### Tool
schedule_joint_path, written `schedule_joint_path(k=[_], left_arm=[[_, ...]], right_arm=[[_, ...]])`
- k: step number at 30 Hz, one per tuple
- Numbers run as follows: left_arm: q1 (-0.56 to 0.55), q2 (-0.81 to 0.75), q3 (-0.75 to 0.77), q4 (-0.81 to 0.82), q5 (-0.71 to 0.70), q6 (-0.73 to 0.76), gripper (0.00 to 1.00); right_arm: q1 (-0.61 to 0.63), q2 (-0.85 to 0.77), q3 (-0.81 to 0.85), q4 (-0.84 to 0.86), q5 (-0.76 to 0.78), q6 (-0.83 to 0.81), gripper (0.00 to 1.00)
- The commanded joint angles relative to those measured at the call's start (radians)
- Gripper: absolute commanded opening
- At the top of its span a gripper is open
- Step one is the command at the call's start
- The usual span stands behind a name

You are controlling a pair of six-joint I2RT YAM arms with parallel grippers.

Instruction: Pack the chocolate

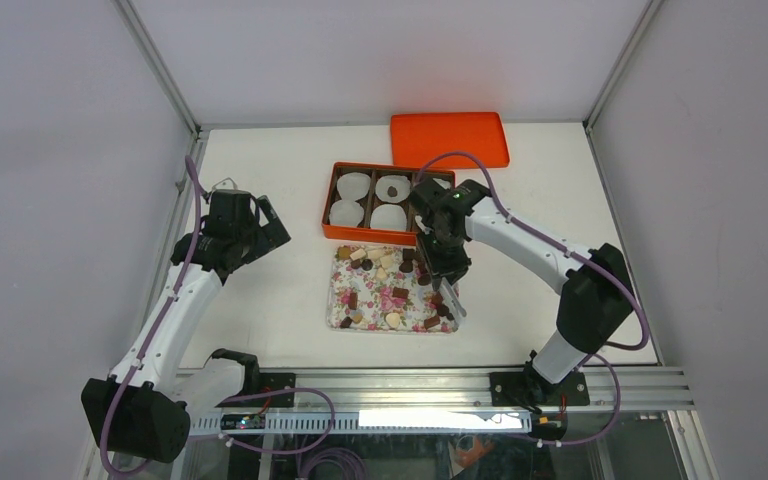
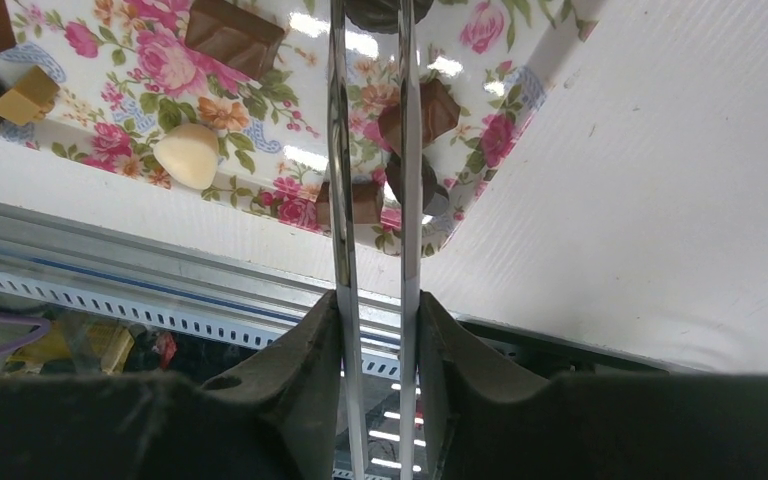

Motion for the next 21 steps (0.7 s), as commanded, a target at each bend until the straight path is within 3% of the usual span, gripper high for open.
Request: schedule_joint_path(k=[1, 21], left_arm=[[-0.005, -0.016, 0.022, 0.033, -0.018, -0.004, 0.99], [-0.005, -0.025, 0.014, 0.033, -0.017, -0.007, 0.99]], right_arm=[[0.001, -0.018, -0.019, 0.001, -0.015, -0.008, 0.22], [0.001, 0.041, -0.057, 0.041, -0.034, -0.015, 0.40]])
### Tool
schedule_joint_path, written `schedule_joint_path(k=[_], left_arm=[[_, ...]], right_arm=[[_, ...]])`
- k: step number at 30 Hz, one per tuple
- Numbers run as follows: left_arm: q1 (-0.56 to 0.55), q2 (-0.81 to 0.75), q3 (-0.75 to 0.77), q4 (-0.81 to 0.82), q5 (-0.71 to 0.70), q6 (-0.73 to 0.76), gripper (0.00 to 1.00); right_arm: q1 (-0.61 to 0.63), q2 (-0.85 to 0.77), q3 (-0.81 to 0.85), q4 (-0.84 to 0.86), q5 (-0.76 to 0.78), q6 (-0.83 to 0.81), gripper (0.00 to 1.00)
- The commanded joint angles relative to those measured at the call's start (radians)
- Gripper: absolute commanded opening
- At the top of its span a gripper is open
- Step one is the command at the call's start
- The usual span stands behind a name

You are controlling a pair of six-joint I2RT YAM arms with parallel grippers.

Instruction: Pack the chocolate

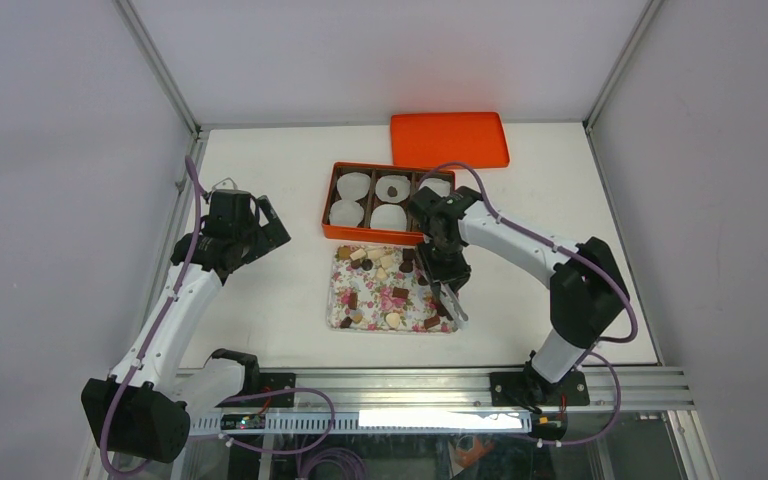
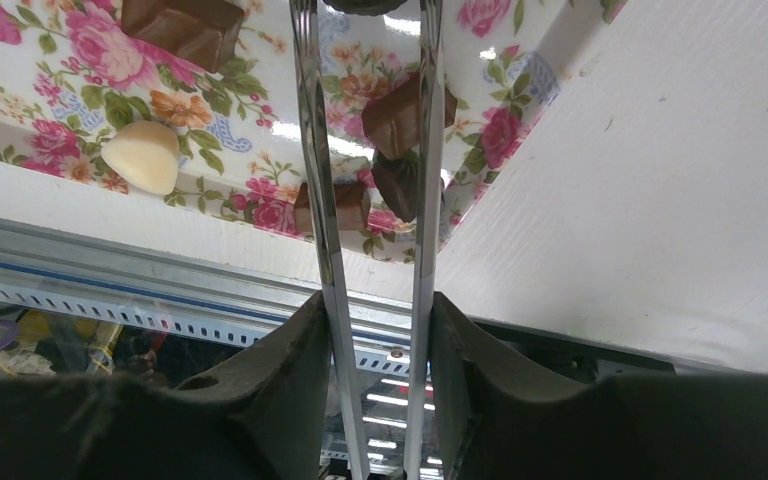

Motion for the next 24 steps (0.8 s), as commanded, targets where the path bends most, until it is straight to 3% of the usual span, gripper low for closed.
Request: schedule_joint_path(k=[1, 17, 20, 24], left_arm=[[-0.006, -0.026, 0.014, 0.033, -0.016, -0.007, 0.99], [-0.005, -0.028, 0.004, 0.033, -0.017, -0.011, 0.99], [-0.006, -0.027, 0.004, 0.034, -0.016, -0.013, 0.99], [-0.005, -0.026, 0.004, 0.033, -0.016, -0.014, 0.99]], right_arm=[[0.001, 0.009, 0.011, 0.019, -0.019, -0.010, 0.40], [0.015, 0.058, 0.013, -0.009, 0.021, -0.027, 0.43], [0.016, 0.056, 0.014, -0.009, 0.024, -0.025, 0.39], [0.016, 0.052, 0.021, -0.010, 0.022, -0.026, 0.26]])
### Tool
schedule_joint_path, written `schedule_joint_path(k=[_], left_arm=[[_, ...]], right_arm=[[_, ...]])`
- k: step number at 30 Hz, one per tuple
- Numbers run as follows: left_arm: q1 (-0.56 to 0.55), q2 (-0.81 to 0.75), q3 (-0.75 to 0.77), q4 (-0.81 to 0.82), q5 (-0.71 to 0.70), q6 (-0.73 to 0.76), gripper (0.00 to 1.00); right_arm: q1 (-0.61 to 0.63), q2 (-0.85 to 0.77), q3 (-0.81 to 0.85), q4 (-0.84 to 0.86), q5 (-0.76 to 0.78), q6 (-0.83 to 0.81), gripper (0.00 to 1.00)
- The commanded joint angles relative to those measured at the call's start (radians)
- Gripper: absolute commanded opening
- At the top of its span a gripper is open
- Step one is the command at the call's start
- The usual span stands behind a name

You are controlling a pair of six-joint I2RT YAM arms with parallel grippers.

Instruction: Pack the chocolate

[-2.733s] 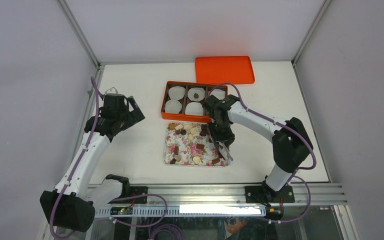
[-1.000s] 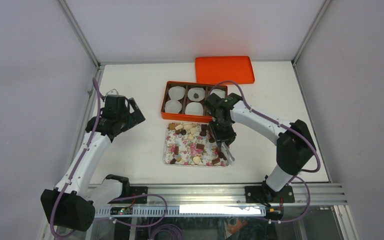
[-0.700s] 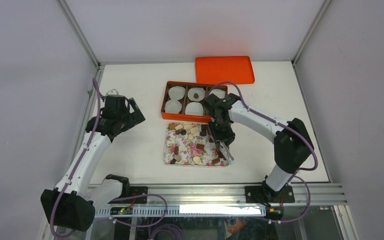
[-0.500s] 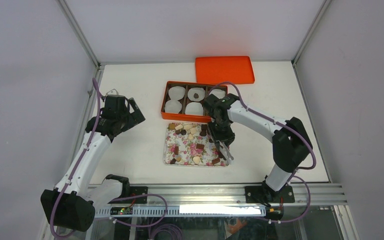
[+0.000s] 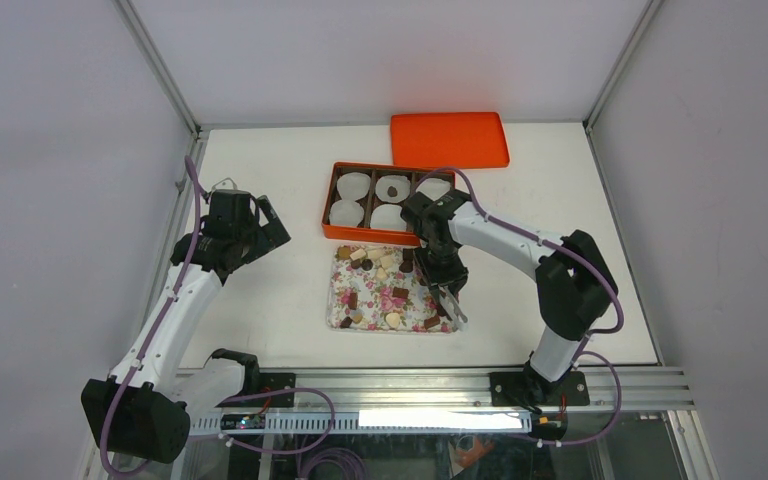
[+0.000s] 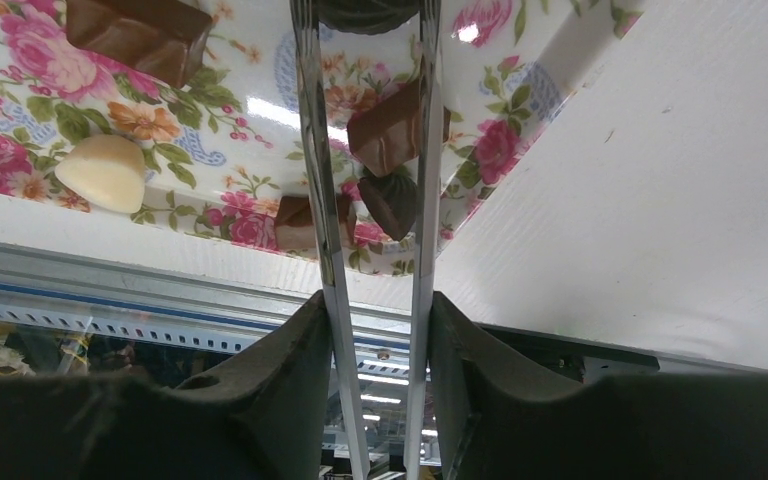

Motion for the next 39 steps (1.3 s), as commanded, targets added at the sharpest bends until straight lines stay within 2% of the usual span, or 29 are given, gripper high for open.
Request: schedule_joint_path(k=[1, 4, 6, 7, 27, 34, 39], left_arm=[[-0.006, -0.024, 0.005, 0.033, -0.016, -0.013, 0.99], [-0.005, -0.027, 0.004, 0.033, -0.018, -0.012, 0.99], [-0.006, -0.030, 0.002, 0.033, -0.019, -0.012, 0.99], [-0.006, -0.031, 0.002, 0.034, -0.019, -0.013, 0.99], [-0.005, -0.032, 0.000, 0.034, -0.025, -0.010, 0.99], [-0.006, -0.032, -0.002, 0.034, -0.025, -0.013, 0.99], [-0.005, -0.032, 0.000, 0.034, -0.024, -0.013, 0.99]], right_arm=[[0.005, -0.015, 0.023, -0.015, 0.006, -0.012, 0.24], [0.005, -0.021, 0.033, -0.023, 0.004, -0.012, 0.14], [0.006, -0.028, 0.041, -0.030, 0.003, -0.011, 0.03], [0.006, -0.034, 0.046, -0.033, 0.004, -0.012, 0.00], [0.009, -0.086, 0.128, -0.087, -0.007, -0.007, 0.00], [0.010, -0.085, 0.286, -0.126, 0.028, -0.019, 0.00], [-0.002, 0.017, 0.452, -0.124, 0.078, -0.057, 0.00]])
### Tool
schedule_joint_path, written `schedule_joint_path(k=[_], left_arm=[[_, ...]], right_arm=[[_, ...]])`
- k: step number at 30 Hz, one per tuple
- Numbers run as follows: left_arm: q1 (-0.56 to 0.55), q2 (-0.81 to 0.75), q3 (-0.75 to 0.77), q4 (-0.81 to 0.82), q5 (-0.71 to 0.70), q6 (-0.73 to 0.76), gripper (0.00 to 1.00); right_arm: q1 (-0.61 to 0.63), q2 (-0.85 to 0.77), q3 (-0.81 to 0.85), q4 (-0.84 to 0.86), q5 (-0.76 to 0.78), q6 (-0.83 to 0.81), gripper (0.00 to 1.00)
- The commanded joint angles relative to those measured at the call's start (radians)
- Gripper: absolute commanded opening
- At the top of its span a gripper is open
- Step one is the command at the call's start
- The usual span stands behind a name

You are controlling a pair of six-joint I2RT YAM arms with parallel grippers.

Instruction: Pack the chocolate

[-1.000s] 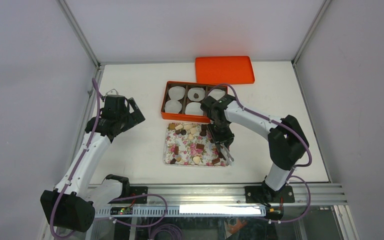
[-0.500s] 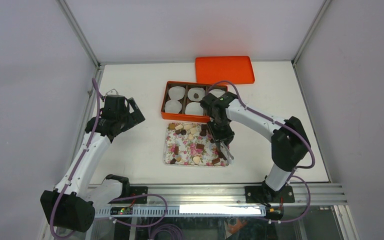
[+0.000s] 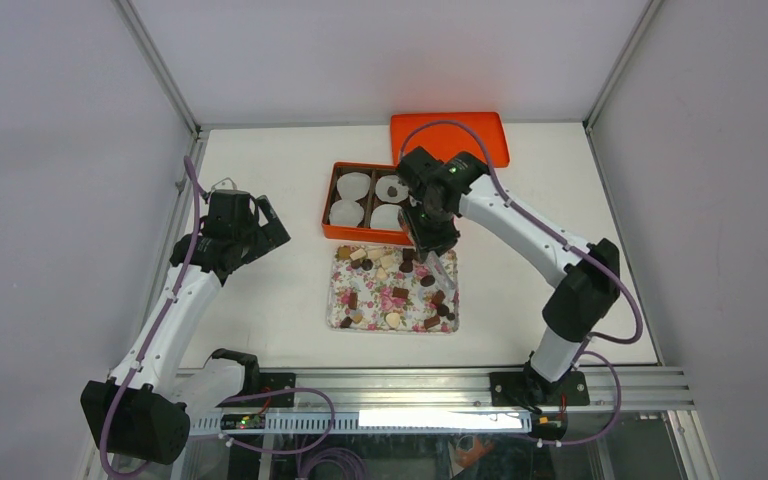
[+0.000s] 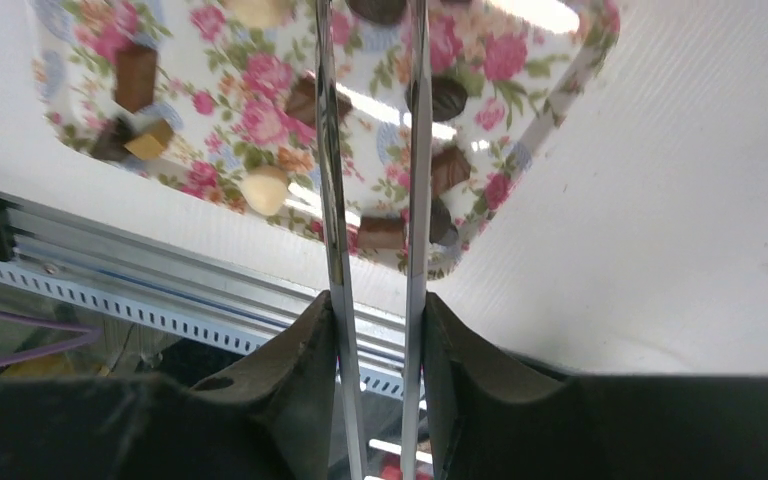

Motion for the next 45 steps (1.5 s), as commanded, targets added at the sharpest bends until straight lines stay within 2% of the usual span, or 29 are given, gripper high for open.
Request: schedule_joint_path(k=[1, 5, 9, 22, 26, 34, 41, 43, 45], left_arm=[[-0.005, -0.028, -0.002, 0.033, -0.023, -0.013, 0.99], [-0.006, -0.049, -0.004, 0.031, -0.029, -0.009, 0.99], [-0.006, -0.070, -0.006, 0.023, -0.041, -0.007, 0.99], [-0.005, -0.070, -0.001, 0.010, -0.042, -0.005, 0.99], [-0.005, -0.071, -0.002, 0.009, -0.040, -0.005, 0.99], [-0.005, -0.078, -0.002, 0.006, -0.042, -0.006, 0.99], [-0.005, -0.075, -0.002, 0.006, -0.039, -0.008, 0.99], [-0.005, -0.072, -0.002, 0.007, -0.036, -0.009, 0.99], [-0.006, -0.067, -0.002, 0.007, -0.034, -0.010, 0.99]], right_arm=[[-0.010, 0.075, 0.186, -0.001, 0.056, -0.049, 0.00], [-0.030, 0.205, 0.298, 0.009, 0.050, -0.067, 0.00], [-0.060, 0.283, 0.344, 0.039, 0.022, -0.067, 0.00], [-0.077, 0.376, 0.361, 0.061, -0.071, -0.071, 0.01], [-0.077, 0.384, 0.360, 0.064, -0.074, -0.070, 0.13], [-0.077, 0.385, 0.366, 0.067, -0.075, -0.066, 0.31], [-0.078, 0.353, 0.360, 0.061, -0.053, -0.065, 0.33], [-0.078, 0.344, 0.351, 0.063, -0.049, -0.068, 0.38], [-0.079, 0.343, 0.347, 0.060, -0.046, -0.069, 0.39]])
